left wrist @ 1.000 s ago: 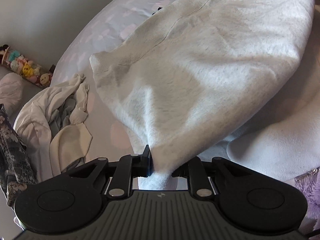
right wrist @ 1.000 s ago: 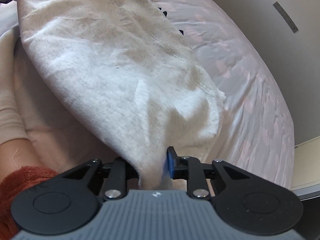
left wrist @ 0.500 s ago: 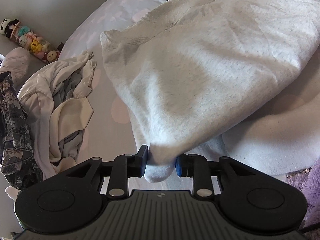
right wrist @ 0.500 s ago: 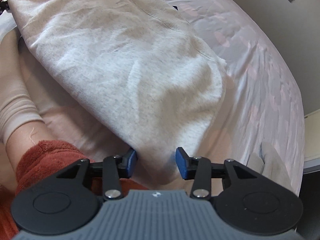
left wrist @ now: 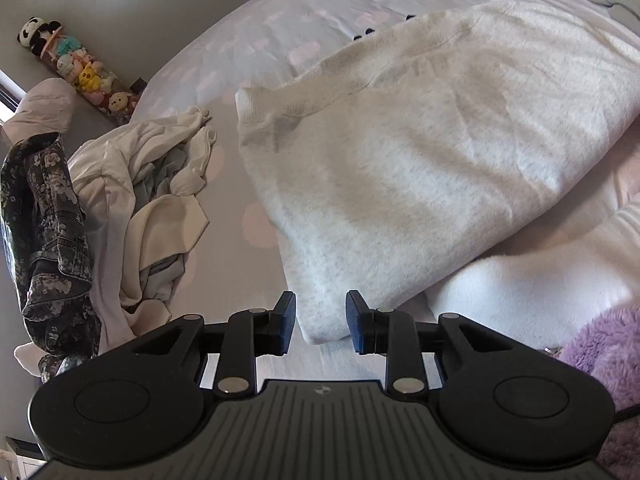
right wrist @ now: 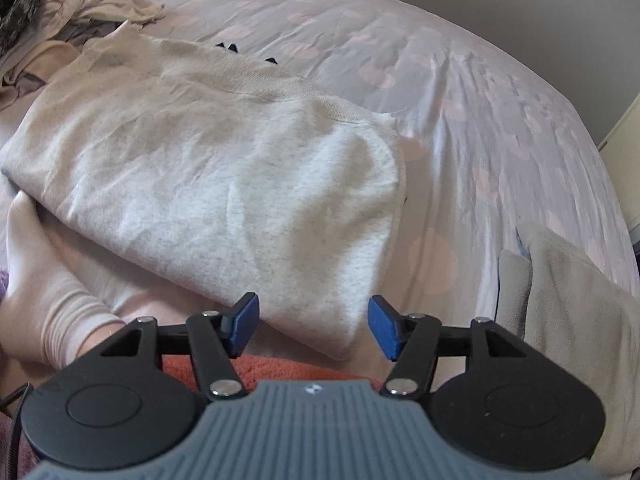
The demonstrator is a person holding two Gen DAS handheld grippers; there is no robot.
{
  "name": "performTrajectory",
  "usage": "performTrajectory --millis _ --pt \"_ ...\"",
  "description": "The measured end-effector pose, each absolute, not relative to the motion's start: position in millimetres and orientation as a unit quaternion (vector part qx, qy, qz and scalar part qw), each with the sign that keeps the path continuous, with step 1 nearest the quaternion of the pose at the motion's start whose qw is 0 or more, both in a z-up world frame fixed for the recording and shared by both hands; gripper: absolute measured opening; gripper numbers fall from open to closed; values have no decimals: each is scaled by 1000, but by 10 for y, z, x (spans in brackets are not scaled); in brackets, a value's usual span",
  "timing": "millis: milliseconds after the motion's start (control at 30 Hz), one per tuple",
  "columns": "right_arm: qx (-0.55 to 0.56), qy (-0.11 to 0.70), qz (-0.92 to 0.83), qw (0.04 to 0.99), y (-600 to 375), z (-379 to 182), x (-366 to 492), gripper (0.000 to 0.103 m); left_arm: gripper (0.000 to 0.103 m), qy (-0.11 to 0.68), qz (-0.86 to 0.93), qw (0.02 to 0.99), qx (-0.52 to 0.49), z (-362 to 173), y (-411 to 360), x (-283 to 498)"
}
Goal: Fold clothes
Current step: 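Lower the sweatshirt onto the bed, open both grippers and smooth it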
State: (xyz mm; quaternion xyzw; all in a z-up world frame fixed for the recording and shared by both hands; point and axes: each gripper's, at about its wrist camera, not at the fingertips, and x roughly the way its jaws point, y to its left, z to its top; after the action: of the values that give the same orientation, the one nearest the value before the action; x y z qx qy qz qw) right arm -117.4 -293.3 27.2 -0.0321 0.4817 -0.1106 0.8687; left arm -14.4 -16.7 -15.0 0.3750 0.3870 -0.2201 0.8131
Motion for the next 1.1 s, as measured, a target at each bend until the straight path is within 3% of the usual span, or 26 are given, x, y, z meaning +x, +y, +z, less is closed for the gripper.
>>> performTrajectory --millis 333,600,1100 --pt "61 450 -146 879 -3176 368 -1007 82 26 391 -248 838 289 -50 -349 126" --pt "115 465 -173 860 -3658 235 -741 84 28 417 -250 844 226 -120 -401 502" --pt "261 456 -167 834 -4430 -244 -480 84 28 462 -241 825 220 -509 -712 946"
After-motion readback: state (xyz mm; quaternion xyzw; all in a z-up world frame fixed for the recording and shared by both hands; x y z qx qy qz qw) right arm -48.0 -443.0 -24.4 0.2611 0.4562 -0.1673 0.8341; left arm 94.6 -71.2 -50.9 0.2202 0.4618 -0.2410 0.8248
